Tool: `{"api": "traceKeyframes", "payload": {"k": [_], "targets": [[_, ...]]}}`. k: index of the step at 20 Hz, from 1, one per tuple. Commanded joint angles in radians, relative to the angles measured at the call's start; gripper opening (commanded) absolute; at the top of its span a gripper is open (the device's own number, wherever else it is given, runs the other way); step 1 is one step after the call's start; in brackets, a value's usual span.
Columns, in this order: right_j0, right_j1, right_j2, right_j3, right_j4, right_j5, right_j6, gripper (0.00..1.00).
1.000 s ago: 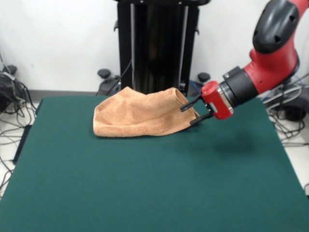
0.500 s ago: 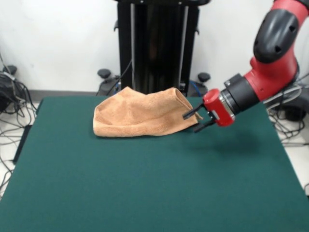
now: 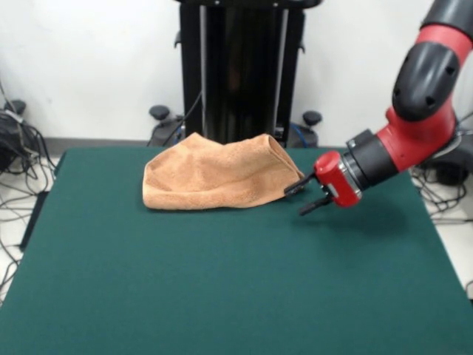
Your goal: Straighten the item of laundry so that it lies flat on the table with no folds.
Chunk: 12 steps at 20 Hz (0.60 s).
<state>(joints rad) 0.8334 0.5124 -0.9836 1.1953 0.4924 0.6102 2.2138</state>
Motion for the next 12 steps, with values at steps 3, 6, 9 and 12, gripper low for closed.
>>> {"api": "traceKeyframes", "payload": {"k": [3,6,9,12], "targets": [[0.009,0.016,0.075,-0.079,0.061,0.108,0.330,1.00],[0.002,0.002,0.100,-0.070,0.050,0.110,0.304,1.00],[0.010,-0.051,0.141,-0.024,0.030,0.138,0.253,1.00],[0.018,-0.107,0.174,0.025,0.007,0.174,0.202,1.00]]}}
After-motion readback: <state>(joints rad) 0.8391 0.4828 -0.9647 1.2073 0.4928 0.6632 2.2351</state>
